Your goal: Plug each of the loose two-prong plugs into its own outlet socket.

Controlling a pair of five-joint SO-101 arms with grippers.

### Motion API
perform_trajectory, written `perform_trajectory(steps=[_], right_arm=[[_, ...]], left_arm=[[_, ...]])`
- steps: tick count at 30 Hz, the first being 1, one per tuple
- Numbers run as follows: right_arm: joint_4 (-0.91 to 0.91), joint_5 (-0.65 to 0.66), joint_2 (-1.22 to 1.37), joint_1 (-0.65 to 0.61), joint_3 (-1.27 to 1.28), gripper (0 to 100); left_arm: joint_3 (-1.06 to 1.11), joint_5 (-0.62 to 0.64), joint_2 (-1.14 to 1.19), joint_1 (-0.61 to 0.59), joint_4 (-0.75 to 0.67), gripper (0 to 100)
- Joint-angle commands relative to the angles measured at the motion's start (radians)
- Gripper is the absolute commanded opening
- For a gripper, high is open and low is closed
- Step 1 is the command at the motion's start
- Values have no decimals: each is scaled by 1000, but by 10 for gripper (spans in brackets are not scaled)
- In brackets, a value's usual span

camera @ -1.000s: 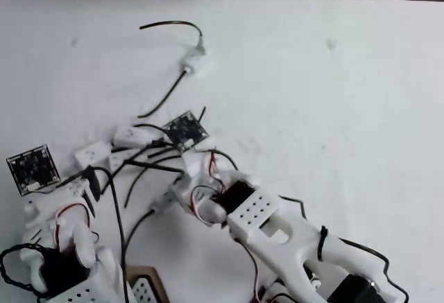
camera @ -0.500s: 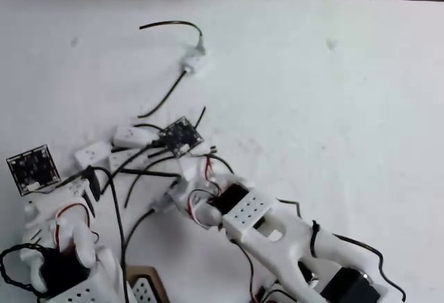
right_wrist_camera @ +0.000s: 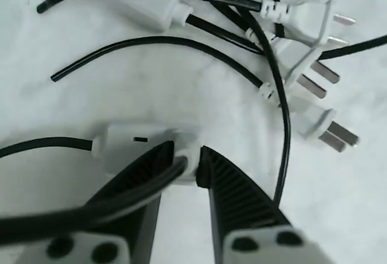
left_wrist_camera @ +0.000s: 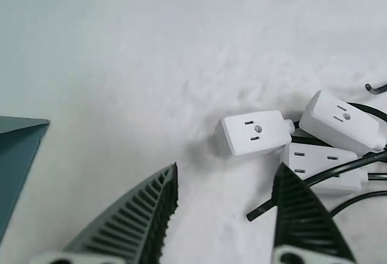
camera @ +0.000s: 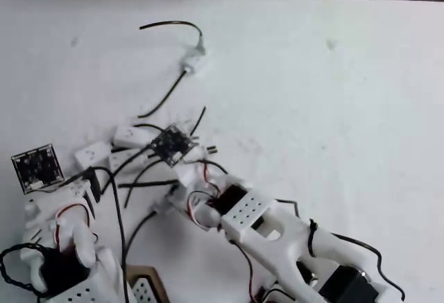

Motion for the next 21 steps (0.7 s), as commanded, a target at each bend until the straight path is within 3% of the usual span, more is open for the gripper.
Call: perform_trajectory(steps=[1,9,15,21], right_arm=[[58,129,12,-16,6,16],[148,288,12,-10,2,16],[156,298,61,-13,-37,16],[286,292,275,-10,-229,16]], left_arm=[[-5,-9,-5,-8,-9,260],[-5,-9,-5,-8,-11,260],[-5,-9,-5,-7,-12,260],[-5,-11,-5,-7,-12,260]])
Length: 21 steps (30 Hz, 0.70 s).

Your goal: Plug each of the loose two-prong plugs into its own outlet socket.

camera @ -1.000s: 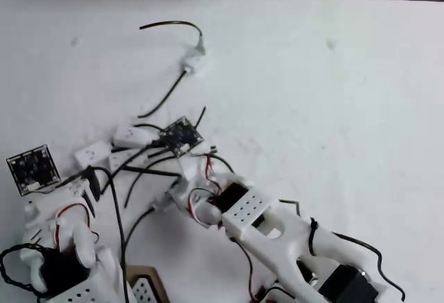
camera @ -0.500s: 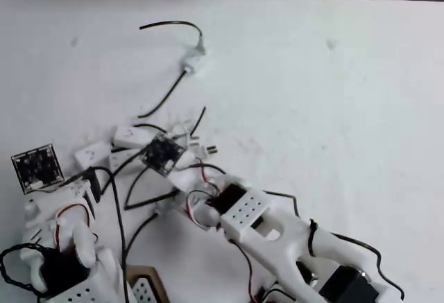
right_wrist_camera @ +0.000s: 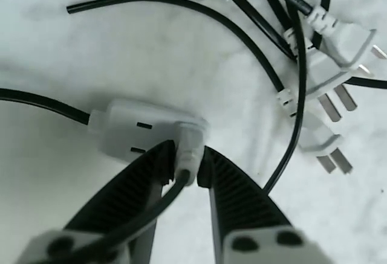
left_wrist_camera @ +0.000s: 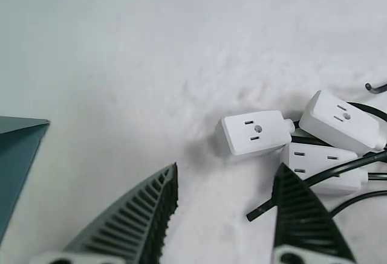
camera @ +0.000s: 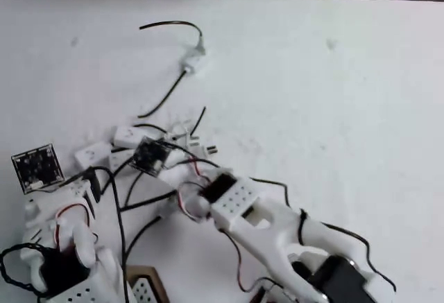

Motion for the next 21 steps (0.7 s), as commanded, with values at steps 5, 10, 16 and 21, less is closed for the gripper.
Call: perform_trajectory(steps=[5,10,16,21], right_arm=[[102,11,133,-5,-98,16],[105,11,130,-5,-87,16],[104,12,128,-7,-89,19],[107,5,35,-8,-91,167]], left_arm=[[14,-11,-5,-7,-31,260],[15,-11,-5,-7,-32,260],[15,-11,-5,-7,-31,260],[6,-11,-5,-5,-32,264]])
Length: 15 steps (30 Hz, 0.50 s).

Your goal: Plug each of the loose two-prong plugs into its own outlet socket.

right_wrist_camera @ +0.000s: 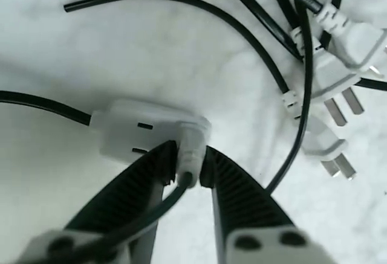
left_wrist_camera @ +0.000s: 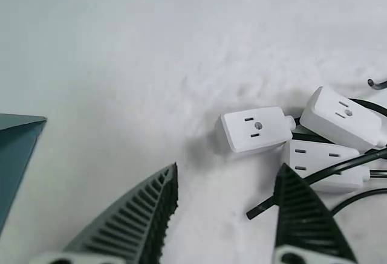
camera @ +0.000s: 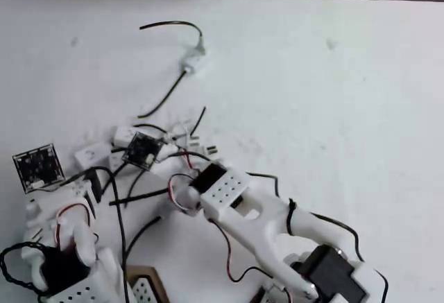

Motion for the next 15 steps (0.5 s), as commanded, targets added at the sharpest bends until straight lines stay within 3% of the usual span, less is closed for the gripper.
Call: perform_trajectory(steps=[1,4,7,15], right_arm=[[31,5,-85,2,3,209],[97,5,-222,-2,3,298],[165,-3,-383,-1,2,304],[320,-258,-684,-4,9,304]], left_arm=[[-18,-11,-5,-4,-25,264],[-41,-11,-5,-4,-18,264],[-63,-11,-5,33,-15,291],[-64,-58,-5,236,-14,302]])
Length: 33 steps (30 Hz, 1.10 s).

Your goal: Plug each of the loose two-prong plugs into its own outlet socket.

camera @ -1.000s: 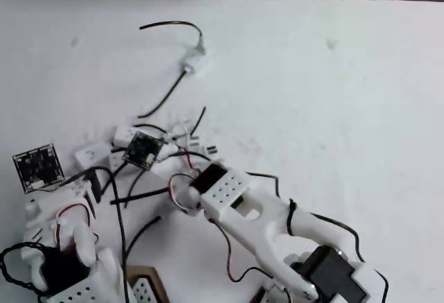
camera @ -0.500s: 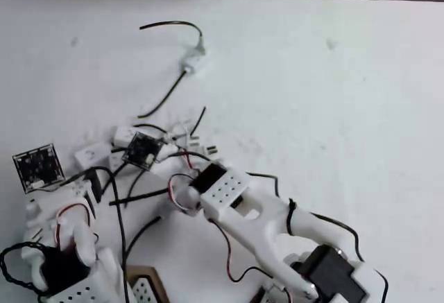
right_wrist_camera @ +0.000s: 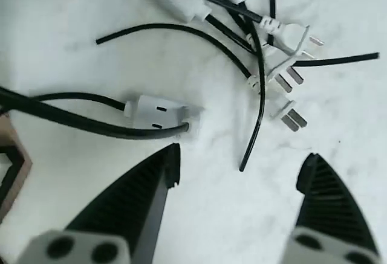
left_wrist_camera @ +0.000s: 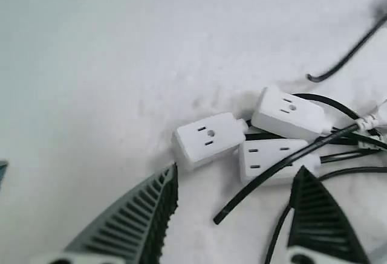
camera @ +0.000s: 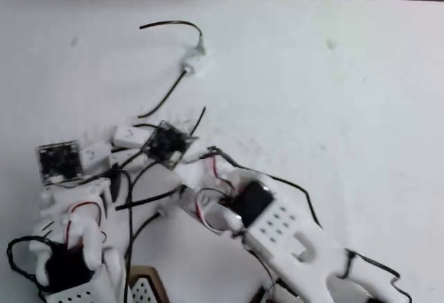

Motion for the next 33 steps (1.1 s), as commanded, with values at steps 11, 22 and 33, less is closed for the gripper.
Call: perform_trajectory(steps=[11,22,33], right_arm=[[-97,-123,139,-36,60,304],[-392,-124,440,-101,87,195],[-487,-101,389,13,86,18]], left_arm=[[-107,-21,-1,39,43,301],[-38,-25,-1,39,40,301],[25,-28,-1,36,38,301]])
